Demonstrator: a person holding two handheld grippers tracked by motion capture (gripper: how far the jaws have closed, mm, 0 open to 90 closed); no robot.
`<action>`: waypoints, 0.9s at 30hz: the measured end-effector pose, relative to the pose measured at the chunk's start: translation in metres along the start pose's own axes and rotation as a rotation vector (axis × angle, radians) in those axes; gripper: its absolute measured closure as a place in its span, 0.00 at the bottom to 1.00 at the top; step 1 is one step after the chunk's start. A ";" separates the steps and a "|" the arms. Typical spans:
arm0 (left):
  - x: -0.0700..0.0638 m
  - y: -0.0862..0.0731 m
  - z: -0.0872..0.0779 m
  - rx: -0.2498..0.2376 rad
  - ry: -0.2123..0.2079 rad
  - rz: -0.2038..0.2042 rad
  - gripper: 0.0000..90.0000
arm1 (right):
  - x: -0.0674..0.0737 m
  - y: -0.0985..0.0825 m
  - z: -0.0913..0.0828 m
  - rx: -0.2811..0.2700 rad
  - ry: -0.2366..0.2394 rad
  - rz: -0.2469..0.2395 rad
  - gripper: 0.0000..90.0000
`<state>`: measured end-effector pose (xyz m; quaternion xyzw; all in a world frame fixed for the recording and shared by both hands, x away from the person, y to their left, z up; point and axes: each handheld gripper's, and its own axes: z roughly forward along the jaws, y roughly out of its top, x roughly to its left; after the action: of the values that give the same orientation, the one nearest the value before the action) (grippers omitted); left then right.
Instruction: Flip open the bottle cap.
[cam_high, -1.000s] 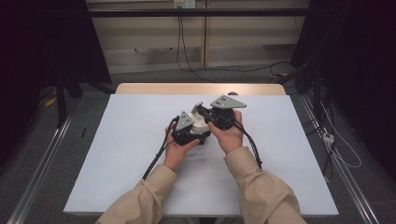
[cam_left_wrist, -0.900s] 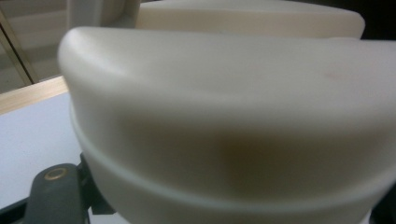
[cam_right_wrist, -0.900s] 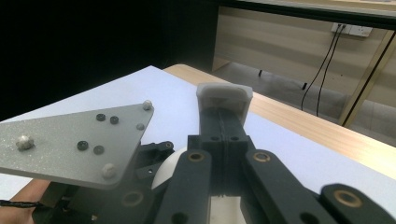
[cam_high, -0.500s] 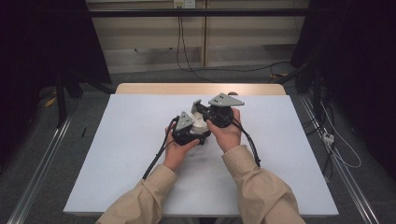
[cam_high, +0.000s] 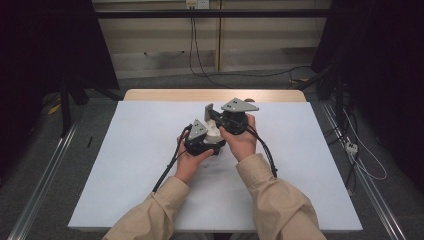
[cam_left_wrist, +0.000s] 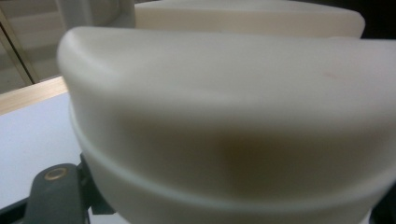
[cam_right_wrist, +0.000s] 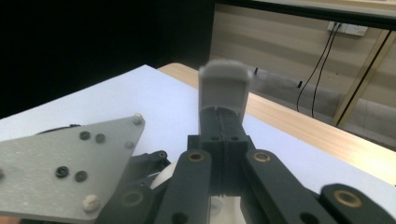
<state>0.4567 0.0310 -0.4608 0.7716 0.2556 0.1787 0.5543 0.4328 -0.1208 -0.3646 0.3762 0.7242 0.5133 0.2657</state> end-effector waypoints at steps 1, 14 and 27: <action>0.000 0.000 0.000 -0.001 -0.004 -0.008 0.21 | 0.000 0.000 0.001 0.002 0.003 0.001 1.00; 0.000 0.000 0.000 0.000 -0.003 -0.007 0.21 | 0.001 -0.002 0.010 0.004 0.006 -0.001 1.00; 0.000 0.000 0.000 0.000 -0.004 -0.009 0.21 | -0.001 -0.002 0.017 0.012 0.000 -0.003 1.00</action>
<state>0.4564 0.0306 -0.4610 0.7710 0.2579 0.1746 0.5555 0.4457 -0.1128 -0.3722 0.3766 0.7277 0.5088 0.2640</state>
